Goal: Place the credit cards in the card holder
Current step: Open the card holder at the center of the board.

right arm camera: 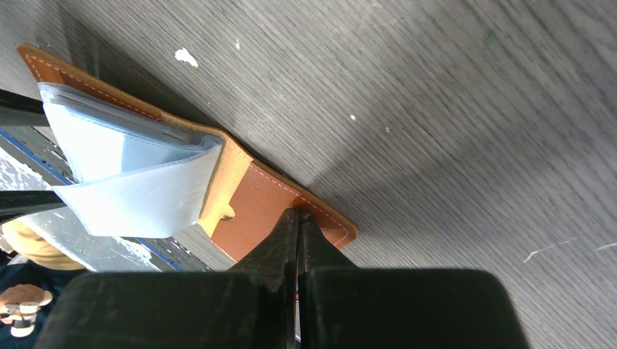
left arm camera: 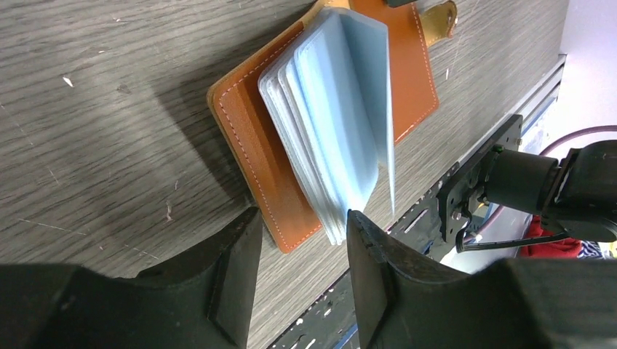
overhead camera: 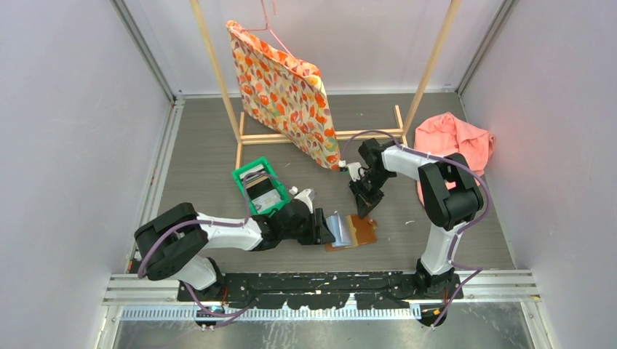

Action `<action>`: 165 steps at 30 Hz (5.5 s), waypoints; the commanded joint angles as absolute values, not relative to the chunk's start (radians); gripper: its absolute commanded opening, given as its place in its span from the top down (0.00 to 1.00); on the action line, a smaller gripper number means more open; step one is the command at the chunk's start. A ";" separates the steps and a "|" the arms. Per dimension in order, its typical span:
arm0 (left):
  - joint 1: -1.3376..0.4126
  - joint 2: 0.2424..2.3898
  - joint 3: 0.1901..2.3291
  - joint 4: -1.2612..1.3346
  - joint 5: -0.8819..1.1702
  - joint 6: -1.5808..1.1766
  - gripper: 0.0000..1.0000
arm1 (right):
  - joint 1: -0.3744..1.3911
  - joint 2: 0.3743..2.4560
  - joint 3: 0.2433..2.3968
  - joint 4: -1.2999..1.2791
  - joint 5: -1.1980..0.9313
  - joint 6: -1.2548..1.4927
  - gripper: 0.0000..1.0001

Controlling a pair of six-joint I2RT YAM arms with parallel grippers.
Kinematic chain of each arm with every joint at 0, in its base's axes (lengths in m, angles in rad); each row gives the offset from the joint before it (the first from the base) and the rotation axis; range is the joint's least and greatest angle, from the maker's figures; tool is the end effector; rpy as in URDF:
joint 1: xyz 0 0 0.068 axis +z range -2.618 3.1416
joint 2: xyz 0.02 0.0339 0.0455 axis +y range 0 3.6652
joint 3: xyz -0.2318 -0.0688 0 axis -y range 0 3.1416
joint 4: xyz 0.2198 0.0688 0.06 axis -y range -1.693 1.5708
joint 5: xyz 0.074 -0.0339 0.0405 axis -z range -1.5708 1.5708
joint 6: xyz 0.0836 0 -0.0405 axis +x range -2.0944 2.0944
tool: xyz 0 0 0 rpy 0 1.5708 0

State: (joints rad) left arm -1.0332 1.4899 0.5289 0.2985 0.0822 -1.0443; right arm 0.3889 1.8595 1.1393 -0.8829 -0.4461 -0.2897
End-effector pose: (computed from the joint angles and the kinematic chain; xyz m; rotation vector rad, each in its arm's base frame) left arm 0.1479 -0.2615 0.1020 0.0366 2.5230 -1.1139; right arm 0.2509 0.1418 0.0865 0.9922 -2.8443 -0.6800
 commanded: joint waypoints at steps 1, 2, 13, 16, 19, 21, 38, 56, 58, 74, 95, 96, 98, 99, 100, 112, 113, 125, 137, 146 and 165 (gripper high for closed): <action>-1.035 1.422 0.548 0.340 0.045 -1.046 0.52 | 0.398 1.869 1.155 -0.879 -0.440 -0.305 0.98; -1.035 1.400 0.547 0.301 0.030 -1.043 0.51 | 0.398 1.868 1.155 -0.880 -0.441 -0.305 0.98; -1.035 1.324 0.547 0.259 -0.005 -1.037 0.50 | 0.400 1.873 1.155 -0.879 -0.436 -0.305 0.98; -1.035 1.364 0.555 0.282 0.020 -1.048 0.51 | 0.400 1.874 1.156 -0.878 -0.435 -0.305 0.98; -1.035 1.416 0.561 0.316 0.028 -1.056 0.51 | 0.400 1.875 1.155 -0.877 -0.434 -0.305 0.98; -1.035 1.448 0.568 0.341 0.036 -1.060 0.50 | 0.401 1.876 1.156 -0.879 -0.435 -0.304 0.98; -1.035 1.538 0.592 0.464 0.098 -1.091 0.58 | 0.403 1.876 1.158 -0.883 -0.438 -0.306 0.98; -1.034 1.592 0.587 0.666 0.118 -1.149 0.61 | 0.404 1.866 1.165 -0.900 -0.494 -0.312 0.98; -1.034 1.616 0.610 0.668 0.127 -1.148 0.62 | 0.404 1.863 1.168 -0.904 -0.507 -0.314 0.97; -1.037 1.653 0.719 0.663 0.181 -1.112 0.60 | 0.393 1.829 1.178 -0.926 -0.577 -0.328 0.92; -1.032 1.787 0.810 0.587 0.214 -1.086 0.60 | 0.337 1.795 1.185 -0.950 -0.625 -0.345 0.84; -1.032 1.760 0.810 0.565 0.208 -1.071 0.60 | 0.337 1.800 1.184 -0.950 -0.622 -0.344 0.84; -1.032 1.714 0.807 0.495 0.187 -1.044 0.59 | 0.336 1.818 1.184 -0.951 -0.615 -0.344 0.84; -1.032 1.676 0.799 0.458 0.172 -1.020 0.58 | 0.336 1.826 1.185 -0.953 -0.610 -0.345 0.84; -1.033 1.647 0.788 0.430 0.157 -1.008 0.57 | 0.337 1.834 1.184 -0.954 -0.606 -0.344 0.85; -1.045 1.504 0.620 0.351 0.086 -1.052 0.43 | 0.353 1.892 1.186 -0.951 -0.567 -0.337 0.89; -1.047 1.506 0.616 0.351 0.084 -1.058 0.42 | 0.353 1.893 1.186 -0.951 -0.566 -0.336 0.89; -1.062 1.566 0.634 0.309 0.071 -1.088 0.39 | 0.353 1.894 1.186 -0.950 -0.561 -0.335 0.89; -1.069 1.605 0.656 0.388 0.091 -1.102 0.47 | 0.355 1.895 1.186 -0.952 -0.561 -0.335 0.89; -1.070 1.602 0.665 0.457 0.108 -1.108 0.56 | 0.357 1.893 1.186 -0.953 -0.565 -0.336 0.89; -1.071 1.574 0.678 0.339 0.050 -1.104 0.43 | 0.358 1.884 1.187 -0.956 -0.582 -0.341 0.89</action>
